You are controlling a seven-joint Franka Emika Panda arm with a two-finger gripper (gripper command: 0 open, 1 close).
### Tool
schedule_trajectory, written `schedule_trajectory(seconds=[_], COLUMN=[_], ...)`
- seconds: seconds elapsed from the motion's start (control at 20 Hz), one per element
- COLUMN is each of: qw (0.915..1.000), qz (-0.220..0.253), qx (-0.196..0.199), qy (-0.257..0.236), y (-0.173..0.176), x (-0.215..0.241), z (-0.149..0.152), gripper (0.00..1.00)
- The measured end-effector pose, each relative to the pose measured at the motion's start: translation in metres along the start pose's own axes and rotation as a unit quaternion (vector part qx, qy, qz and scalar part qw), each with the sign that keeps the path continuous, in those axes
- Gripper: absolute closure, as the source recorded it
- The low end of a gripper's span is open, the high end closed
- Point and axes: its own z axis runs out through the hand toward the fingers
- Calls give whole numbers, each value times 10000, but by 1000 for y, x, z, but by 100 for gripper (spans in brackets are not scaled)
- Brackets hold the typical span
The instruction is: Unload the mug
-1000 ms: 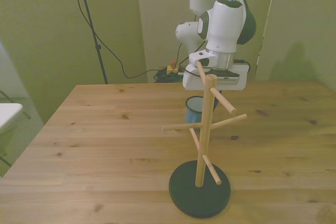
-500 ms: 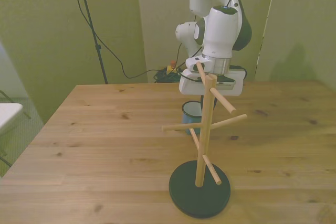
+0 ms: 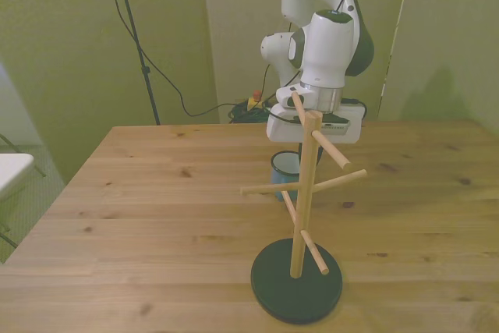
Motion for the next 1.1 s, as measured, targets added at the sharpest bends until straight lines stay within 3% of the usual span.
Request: schedule_trajectory(seconds=[0.45,0.7,0.9,1.1], qw=[10000,9995,9989,9989], qz=[12,139,93,-255], qx=[-42,47,192,391], qy=[-39,268,421,-13], y=[10,26,17,-15], x=[-3,14,11,-13], z=[-4,-44,-79,-100], gripper=[0,0,0,0])
